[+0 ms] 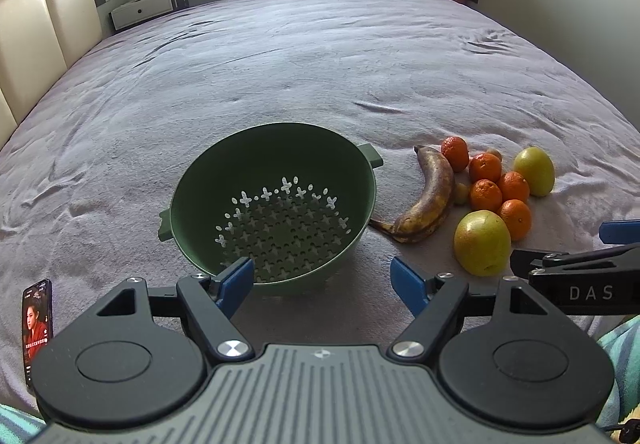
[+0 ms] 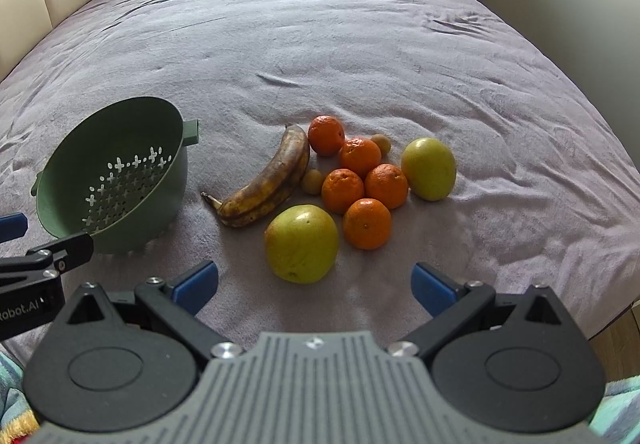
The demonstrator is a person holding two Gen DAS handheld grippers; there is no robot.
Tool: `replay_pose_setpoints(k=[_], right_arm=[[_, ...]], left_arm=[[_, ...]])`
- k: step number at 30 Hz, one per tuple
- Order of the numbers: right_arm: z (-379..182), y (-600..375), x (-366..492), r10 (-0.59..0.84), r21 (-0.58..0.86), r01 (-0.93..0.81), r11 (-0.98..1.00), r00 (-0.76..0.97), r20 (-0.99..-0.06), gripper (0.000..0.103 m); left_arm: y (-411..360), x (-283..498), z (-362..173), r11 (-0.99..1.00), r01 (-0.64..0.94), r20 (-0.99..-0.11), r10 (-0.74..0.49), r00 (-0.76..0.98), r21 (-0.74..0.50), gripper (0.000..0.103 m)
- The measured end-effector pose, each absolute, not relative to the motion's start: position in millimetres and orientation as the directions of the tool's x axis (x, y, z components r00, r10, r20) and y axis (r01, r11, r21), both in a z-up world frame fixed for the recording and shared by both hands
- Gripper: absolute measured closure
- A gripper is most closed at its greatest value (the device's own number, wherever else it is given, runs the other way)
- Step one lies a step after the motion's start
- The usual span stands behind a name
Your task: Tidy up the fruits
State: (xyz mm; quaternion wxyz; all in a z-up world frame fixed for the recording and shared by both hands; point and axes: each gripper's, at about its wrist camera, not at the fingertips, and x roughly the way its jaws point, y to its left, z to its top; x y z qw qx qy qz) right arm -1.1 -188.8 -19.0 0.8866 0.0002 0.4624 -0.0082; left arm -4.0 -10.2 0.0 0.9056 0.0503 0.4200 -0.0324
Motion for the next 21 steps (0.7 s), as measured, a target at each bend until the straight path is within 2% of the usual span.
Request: replay_pose_setpoints(k=[21], right_arm=[[-20.6,-186.7,0.9,-0.015,-0.011,0.01,1.0,0.567,-0.823,0.004]], left_arm=[[-12.2,-5.0,0.2,0.993,0.11,-0.766,-0.032,0.642,0.05,0.012]])
